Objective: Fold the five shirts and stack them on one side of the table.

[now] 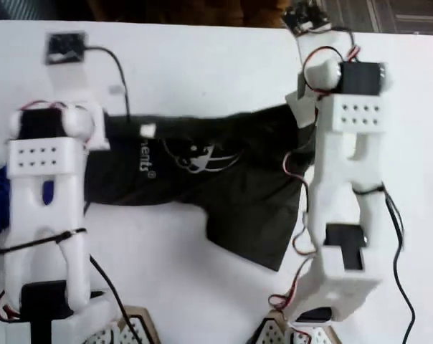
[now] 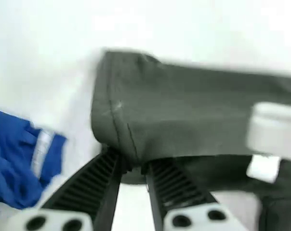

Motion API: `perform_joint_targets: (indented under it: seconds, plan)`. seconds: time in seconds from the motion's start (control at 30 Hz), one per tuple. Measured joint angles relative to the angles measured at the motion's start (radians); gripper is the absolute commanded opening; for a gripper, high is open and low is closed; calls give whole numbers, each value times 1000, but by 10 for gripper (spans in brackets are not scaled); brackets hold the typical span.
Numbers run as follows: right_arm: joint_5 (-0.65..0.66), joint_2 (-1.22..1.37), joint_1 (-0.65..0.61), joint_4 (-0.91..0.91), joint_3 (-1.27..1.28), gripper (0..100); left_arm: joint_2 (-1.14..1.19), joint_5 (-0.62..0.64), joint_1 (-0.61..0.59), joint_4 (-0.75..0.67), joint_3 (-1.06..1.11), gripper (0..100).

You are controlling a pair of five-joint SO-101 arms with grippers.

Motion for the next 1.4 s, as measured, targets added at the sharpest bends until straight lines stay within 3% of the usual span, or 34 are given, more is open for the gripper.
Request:
perform_joint_targets:
  seconds: [0.33, 0.57, 0.8, 0.9, 1.07, 1.4]
  plan:
    - [0, -153, -2, 0, 2, 18, 0, 0, -8, 78, -166, 25]
    - [0, 94, -71, -3, 32, 24, 2, 0, -9, 28, -106, 25]
    - [0, 439, -212, -28, 29, 255, 43, 0, -12, 2, -61, 25]
    - [0, 494, -235, -5, -48, 277, 61, 0, -14, -14, -58, 25]
    - [2, 460, -221, -2, -68, 265, 84, 0, -17, -26, -58, 25]
    - [52, 54, -218, -2, 304, 265, 92, 0, -18, -58, -58, 25]
